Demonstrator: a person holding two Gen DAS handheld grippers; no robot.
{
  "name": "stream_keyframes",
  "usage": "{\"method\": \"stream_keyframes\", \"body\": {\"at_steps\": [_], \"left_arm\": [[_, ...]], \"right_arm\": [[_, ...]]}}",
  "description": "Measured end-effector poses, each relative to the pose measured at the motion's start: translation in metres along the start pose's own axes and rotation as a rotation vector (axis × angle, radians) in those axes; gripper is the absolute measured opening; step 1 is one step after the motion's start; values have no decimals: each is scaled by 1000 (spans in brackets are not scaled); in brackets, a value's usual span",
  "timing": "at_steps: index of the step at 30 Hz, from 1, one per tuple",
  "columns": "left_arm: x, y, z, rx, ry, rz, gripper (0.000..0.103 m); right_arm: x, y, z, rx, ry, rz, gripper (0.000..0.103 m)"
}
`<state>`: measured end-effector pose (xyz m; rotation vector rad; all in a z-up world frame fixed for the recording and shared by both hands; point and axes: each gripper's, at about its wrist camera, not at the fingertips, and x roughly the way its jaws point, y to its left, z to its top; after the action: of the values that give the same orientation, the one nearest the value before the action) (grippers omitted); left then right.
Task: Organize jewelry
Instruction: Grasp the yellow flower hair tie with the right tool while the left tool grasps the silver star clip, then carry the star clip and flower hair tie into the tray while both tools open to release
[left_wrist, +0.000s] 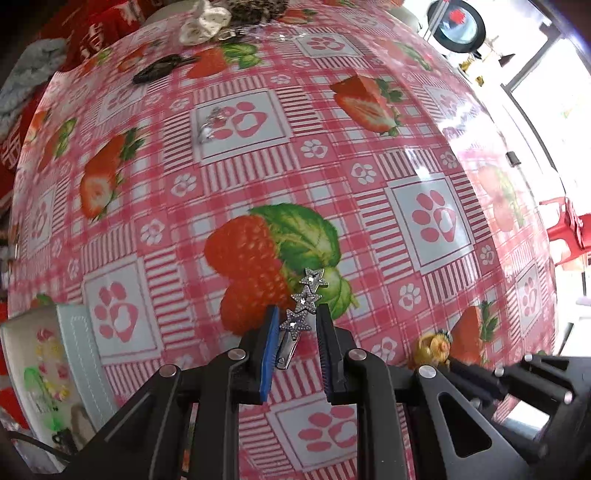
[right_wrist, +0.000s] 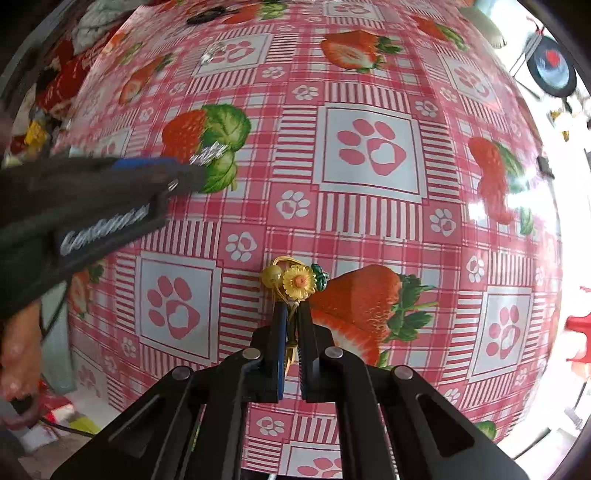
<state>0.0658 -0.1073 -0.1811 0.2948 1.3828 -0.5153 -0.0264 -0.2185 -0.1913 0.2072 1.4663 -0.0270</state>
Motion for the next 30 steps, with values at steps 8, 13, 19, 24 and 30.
{"method": "stream_keyframes", "body": {"at_steps": [8,13,19,24,30], "left_arm": [[-25,30,-23,-100,-31,-16,21],[-42,44,-35,-139,-54,-19,21],[-48,55,-47,-173,-51,-10,21],[-44,57,-49,-183,-43,-12,21],[-45,56,-50,-180,-42,-11,21]], "right_arm": [[-16,-18,22,34,2,52,5],[-26,-19,38,21,-7,61,5],[-24,-13,43,7,5,58,6],[-8,-2,34,-9,35,32,8],[-8,7,34,-71,-4,18,60]]}}
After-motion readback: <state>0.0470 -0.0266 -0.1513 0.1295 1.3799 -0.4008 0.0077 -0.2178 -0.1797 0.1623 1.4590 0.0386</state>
